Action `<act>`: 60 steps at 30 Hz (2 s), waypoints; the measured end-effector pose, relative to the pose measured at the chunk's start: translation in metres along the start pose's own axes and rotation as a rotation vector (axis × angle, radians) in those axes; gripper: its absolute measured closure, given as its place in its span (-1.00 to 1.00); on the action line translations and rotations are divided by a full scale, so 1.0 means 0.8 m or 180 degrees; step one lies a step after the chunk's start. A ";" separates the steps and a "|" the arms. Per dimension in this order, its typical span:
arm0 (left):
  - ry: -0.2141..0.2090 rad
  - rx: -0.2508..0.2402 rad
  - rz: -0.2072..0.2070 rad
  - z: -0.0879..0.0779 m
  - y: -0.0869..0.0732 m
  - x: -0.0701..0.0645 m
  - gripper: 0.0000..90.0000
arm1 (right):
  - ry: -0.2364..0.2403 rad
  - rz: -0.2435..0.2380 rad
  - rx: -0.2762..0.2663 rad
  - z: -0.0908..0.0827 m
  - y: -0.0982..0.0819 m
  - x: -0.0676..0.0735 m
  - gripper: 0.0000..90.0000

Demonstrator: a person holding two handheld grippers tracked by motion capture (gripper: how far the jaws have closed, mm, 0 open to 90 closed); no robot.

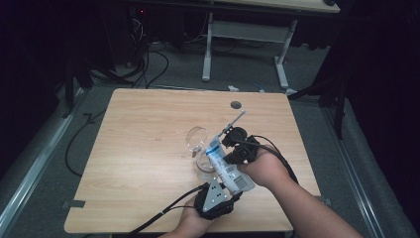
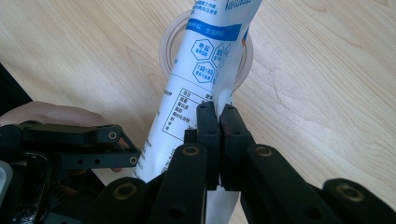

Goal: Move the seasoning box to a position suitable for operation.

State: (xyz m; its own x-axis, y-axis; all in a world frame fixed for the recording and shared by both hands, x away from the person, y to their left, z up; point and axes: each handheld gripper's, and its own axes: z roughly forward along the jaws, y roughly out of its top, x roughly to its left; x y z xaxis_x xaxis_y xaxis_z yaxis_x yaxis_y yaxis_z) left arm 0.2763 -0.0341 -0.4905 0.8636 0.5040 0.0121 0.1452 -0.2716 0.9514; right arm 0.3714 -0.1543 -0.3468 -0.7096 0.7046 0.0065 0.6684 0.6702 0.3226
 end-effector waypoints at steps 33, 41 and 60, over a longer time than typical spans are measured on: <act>0.0017 -0.0045 0.0011 -0.001 0.003 0.001 0.23 | -0.0001 -0.0051 0.0028 0.002 0.008 0.001 0.98; 0.0009 -0.0051 0.0021 -0.001 0.007 0.000 0.23 | -0.0016 -0.0044 -0.0004 -0.003 0.006 0.000 0.98; 0.0002 -0.0067 0.0049 0.000 0.012 0.001 0.23 | -0.0038 -0.0055 -0.0007 -0.009 0.007 -0.002 0.98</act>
State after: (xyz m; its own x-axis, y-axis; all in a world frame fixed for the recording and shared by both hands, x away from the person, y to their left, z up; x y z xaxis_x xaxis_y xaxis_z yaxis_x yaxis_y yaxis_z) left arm 0.2786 -0.0363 -0.4812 0.8654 0.5003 0.0270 0.1217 -0.2621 0.9573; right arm 0.3749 -0.1537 -0.3383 -0.7183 0.6957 -0.0103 0.6556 0.6817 0.3248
